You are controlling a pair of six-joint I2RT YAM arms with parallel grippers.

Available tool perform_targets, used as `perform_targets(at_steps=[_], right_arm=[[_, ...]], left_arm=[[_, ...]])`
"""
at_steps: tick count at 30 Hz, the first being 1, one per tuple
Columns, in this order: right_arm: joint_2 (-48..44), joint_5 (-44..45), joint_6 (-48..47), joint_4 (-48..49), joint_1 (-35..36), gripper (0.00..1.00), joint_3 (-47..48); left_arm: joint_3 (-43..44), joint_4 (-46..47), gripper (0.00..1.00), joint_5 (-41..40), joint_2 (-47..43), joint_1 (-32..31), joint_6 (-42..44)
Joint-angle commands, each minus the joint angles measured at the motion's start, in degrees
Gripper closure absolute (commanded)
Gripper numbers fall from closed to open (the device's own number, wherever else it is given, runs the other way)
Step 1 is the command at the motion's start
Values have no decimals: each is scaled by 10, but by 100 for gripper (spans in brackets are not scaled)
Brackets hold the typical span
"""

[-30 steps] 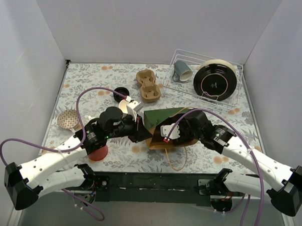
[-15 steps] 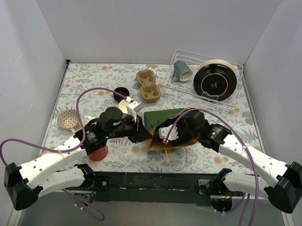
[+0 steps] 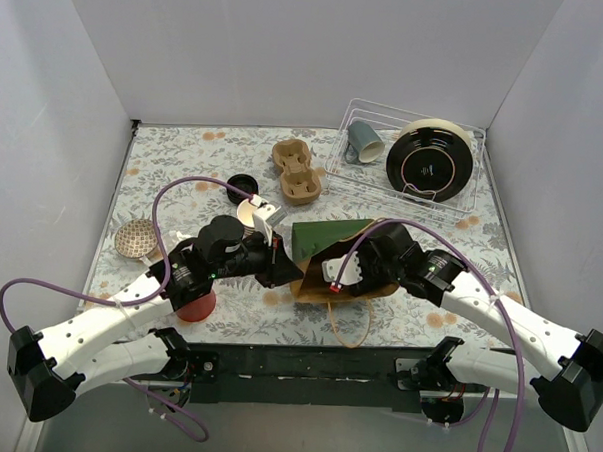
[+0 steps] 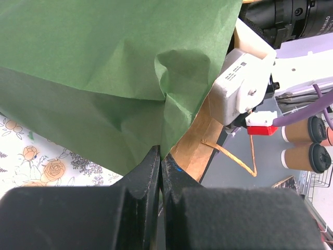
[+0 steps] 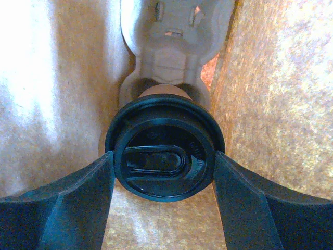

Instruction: Pack the takeout coffee

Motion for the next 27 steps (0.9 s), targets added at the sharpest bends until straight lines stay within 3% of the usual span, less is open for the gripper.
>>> perform_targets(at_steps=[1, 27], right_arm=[[7, 26, -37, -21, -3, 79, 15], [37, -14, -39, 121, -6, 80, -38]], left_arm=[[6, -8, 100, 16, -3, -3, 5], [-16, 19, 100, 41, -6, 0, -35]])
